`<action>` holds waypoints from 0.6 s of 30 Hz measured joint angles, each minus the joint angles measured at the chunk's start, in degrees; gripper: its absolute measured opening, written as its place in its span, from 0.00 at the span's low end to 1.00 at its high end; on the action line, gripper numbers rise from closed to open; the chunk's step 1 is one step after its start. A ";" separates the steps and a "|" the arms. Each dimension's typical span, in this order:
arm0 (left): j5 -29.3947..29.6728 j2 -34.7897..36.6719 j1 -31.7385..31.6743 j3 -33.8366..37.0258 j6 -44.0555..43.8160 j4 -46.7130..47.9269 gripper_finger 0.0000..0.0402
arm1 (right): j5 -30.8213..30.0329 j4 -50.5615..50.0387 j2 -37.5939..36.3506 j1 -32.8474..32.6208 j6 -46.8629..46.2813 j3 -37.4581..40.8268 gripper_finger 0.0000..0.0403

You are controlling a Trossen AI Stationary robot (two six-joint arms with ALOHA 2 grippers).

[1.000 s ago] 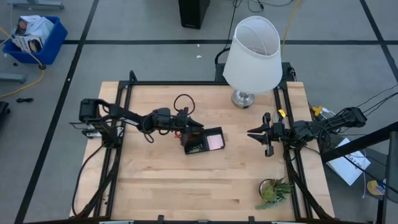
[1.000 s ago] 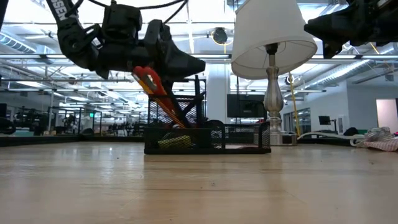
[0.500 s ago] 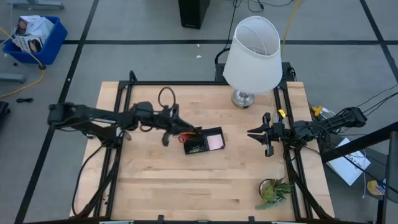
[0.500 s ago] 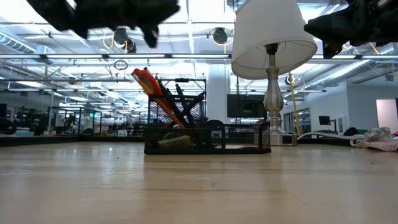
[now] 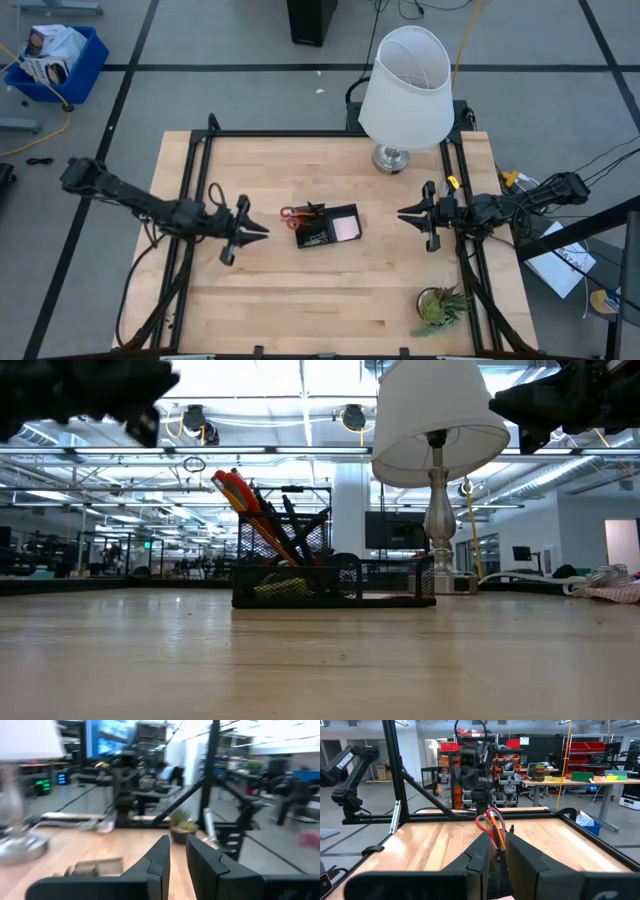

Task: Pick and place office supplies into organizer
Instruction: Return to Home Position

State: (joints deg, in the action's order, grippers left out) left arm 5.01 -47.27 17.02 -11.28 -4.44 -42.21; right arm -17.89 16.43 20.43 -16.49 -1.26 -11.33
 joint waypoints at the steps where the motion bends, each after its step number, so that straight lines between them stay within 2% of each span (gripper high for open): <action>1: 2.42 0.51 1.03 1.80 -0.11 -1.07 0.16 | 0.00 -0.01 0.01 0.01 0.00 0.00 0.14; 3: 5.65 2.24 2.39 4.17 -0.66 -1.59 0.16 | 0.00 0.01 0.00 0.01 0.00 0.00 0.14; 5: 5.97 3.59 2.86 5.02 -0.31 -0.94 0.16 | 0.00 -0.02 0.02 0.00 0.00 0.00 0.14; 10: 2.43 9.79 2.37 5.24 2.43 5.35 0.16 | 0.00 0.01 0.00 0.01 1.03 0.00 0.14; 14: -0.28 15.74 0.53 5.22 2.23 11.91 0.16 | 0.08 0.07 0.02 0.01 9.70 0.00 0.14; 18: -0.97 21.76 -1.03 5.20 2.00 20.25 0.16 | 0.11 4.31 -0.18 -0.09 2.88 0.02 0.14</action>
State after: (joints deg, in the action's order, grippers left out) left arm 4.04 -25.51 15.98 -6.09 -2.44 -21.95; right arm -17.78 20.73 20.24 -16.58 1.62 -11.32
